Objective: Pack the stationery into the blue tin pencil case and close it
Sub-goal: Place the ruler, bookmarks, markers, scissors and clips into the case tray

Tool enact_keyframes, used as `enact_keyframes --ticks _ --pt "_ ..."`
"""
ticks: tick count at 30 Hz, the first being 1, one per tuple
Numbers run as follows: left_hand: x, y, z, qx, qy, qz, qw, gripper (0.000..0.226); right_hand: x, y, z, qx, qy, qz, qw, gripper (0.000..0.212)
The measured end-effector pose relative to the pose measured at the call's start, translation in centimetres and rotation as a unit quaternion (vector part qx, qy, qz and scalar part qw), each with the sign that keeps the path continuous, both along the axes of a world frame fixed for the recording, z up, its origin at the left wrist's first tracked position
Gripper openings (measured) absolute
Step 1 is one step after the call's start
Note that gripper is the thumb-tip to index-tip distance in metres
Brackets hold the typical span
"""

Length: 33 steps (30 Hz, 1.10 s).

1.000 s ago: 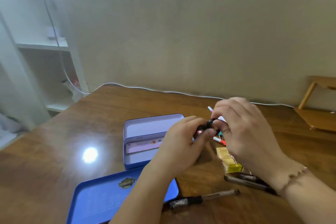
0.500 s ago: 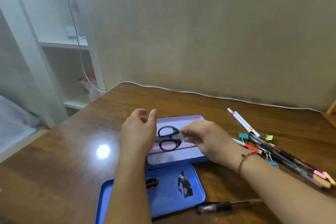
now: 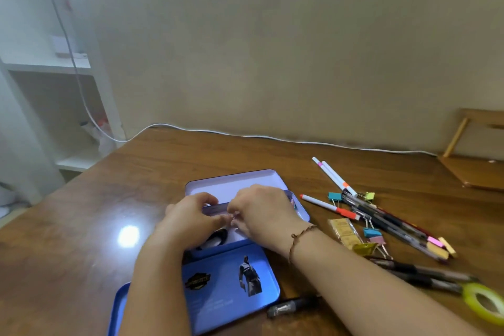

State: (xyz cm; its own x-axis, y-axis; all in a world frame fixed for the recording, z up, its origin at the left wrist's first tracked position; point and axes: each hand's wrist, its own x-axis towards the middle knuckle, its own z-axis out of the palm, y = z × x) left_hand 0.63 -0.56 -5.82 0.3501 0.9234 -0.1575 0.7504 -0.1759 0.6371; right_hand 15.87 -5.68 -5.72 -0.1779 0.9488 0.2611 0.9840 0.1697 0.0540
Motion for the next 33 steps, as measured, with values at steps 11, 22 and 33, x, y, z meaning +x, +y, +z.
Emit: enact_keyframes --ticks 11,22,33 --pt "0.7 -0.9 0.4 0.031 0.084 -0.103 0.991 0.104 12.8 -14.9 5.5 -0.131 0.188 -0.154 0.961 0.025" --pt "2.4 -1.6 0.2 0.058 0.073 -0.133 0.987 0.100 13.8 -14.7 2.3 -0.111 0.073 -0.340 0.931 0.028" --pt "3.4 -1.4 0.0 0.149 0.066 -0.024 0.986 0.031 14.6 -14.7 1.2 -0.095 0.216 -0.347 0.907 0.017"
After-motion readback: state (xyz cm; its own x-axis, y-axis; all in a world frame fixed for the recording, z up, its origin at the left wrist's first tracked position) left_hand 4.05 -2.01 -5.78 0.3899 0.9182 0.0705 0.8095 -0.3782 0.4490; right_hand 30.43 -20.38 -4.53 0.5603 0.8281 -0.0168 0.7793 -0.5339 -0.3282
